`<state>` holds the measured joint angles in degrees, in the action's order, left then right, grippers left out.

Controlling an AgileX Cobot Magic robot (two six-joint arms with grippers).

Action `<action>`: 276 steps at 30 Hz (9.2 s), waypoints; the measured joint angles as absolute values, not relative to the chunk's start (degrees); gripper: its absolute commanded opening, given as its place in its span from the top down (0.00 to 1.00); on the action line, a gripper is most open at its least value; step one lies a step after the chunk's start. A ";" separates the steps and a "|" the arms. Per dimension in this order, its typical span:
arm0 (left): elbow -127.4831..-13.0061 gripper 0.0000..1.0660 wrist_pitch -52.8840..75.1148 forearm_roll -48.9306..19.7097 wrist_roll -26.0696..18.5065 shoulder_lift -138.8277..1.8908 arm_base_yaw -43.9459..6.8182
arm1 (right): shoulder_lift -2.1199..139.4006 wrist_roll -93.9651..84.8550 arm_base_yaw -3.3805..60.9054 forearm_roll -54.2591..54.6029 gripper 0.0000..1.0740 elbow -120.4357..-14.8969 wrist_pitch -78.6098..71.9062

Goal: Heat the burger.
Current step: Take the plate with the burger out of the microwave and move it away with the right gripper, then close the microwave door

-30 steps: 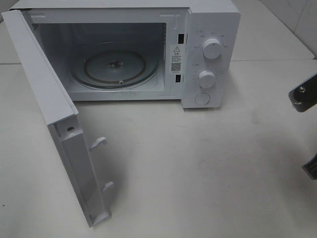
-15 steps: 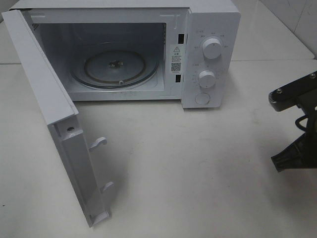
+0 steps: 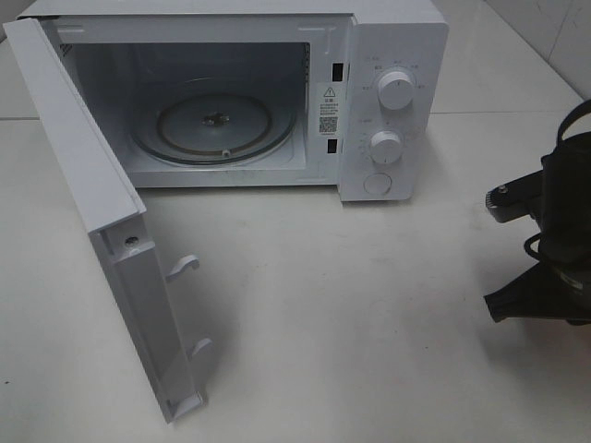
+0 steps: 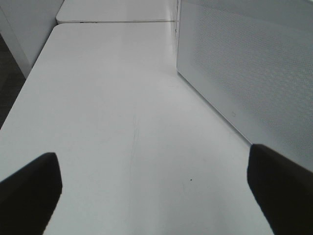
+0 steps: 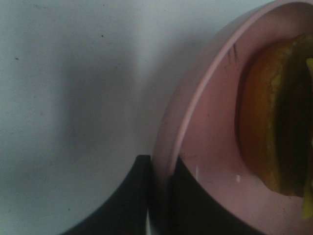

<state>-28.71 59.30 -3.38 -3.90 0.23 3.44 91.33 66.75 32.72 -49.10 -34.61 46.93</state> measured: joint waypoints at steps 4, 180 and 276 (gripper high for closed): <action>-28.71 0.08 59.30 -3.38 -3.90 0.23 3.44 | 94.31 69.39 30.37 -51.74 0.95 -34.61 46.01; -30.37 0.25 55.00 -4.07 -3.90 -3.72 3.44 | -0.23 0.00 4.53 -1.49 0.29 -29.05 59.30; -31.68 1.00 -44.52 -20.17 -6.19 -95.45 -42.06 | -0.23 0.00 4.53 -1.43 0.29 -29.05 59.30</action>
<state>-31.68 -44.52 -20.17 -6.19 -95.45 -42.06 -0.23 0.00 4.53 -1.43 -29.05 59.30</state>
